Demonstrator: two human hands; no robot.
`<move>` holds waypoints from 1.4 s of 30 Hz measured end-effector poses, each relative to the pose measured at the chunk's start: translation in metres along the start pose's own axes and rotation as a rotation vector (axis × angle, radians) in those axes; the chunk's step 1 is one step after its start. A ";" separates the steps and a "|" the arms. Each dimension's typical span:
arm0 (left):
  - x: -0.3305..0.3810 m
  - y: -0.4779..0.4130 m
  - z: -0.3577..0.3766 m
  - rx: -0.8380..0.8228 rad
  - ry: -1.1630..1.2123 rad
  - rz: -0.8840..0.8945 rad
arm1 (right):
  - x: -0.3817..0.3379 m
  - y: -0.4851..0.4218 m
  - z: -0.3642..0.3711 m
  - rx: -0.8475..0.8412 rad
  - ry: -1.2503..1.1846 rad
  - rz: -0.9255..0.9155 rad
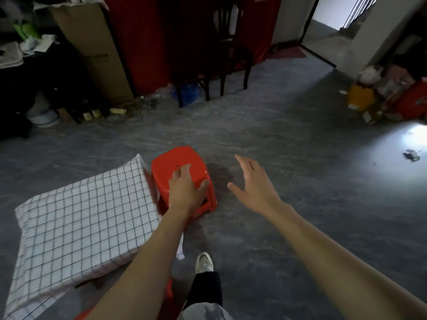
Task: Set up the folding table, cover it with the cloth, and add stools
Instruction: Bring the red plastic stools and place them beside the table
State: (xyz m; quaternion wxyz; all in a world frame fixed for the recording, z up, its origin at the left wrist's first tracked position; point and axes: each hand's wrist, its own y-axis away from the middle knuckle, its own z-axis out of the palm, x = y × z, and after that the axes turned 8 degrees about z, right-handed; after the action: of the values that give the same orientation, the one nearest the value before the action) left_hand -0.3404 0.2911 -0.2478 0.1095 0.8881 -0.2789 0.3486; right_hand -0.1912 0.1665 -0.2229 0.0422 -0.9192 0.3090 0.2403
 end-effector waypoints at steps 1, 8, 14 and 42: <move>0.002 -0.021 0.003 0.001 0.011 -0.007 | 0.000 -0.020 -0.003 -0.002 -0.004 0.015; 0.016 -0.147 0.009 -0.018 -0.003 -0.020 | 0.007 -0.132 -0.019 -0.012 -0.009 0.016; 0.023 -0.224 0.018 0.043 -0.016 -0.069 | 0.024 -0.224 -0.033 -0.043 -0.041 -0.016; 0.027 -0.413 0.070 0.608 -0.002 -0.729 | 0.003 -0.583 -0.017 -0.478 0.111 -0.712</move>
State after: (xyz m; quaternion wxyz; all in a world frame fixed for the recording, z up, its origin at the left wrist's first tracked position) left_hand -0.0488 0.5915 -0.2812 -0.0407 0.9202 0.1654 0.3524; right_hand 0.1610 0.6302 -0.2506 -0.1081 -0.9639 -0.0901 0.2259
